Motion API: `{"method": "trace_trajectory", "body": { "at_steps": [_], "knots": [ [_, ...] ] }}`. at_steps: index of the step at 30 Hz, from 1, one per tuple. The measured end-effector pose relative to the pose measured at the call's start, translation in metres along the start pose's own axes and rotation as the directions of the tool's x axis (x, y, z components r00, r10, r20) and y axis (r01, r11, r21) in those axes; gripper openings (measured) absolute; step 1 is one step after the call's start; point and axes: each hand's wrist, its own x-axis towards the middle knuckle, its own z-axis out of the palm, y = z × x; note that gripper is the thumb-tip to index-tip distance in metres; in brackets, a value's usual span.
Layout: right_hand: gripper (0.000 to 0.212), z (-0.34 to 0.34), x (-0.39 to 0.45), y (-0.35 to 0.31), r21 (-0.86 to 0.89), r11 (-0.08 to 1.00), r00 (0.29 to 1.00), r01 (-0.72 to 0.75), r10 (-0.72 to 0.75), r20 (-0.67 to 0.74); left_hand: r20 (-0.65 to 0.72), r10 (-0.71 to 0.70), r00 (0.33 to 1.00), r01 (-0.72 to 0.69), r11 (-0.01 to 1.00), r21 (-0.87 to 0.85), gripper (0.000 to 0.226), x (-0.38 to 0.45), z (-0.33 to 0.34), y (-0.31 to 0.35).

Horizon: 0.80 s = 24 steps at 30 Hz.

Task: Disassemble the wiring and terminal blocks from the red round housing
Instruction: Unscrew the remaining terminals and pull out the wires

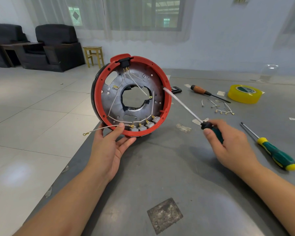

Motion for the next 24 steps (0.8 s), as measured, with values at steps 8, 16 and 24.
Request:
{"method": "trace_trajectory", "body": {
  "at_steps": [8,16,24],
  "knots": [
    [0.038,0.002,0.009,0.021,-0.45,0.849,0.957,-0.275,0.288,-0.041,0.013,0.027,1.0,-0.027,0.999,0.021,0.049,-0.001,0.001,-0.001],
    [0.04,0.002,0.017,0.025,-0.657,0.717,0.947,-0.233,0.321,0.014,0.008,0.032,0.999,-0.032,0.999,0.034,0.051,-0.004,0.003,-0.003],
    [0.038,-0.001,0.016,0.028,-0.651,0.717,0.928,-0.25,0.37,0.051,0.06,0.01,0.998,-0.012,0.999,0.037,0.055,-0.008,0.007,-0.008]
  ]
}}
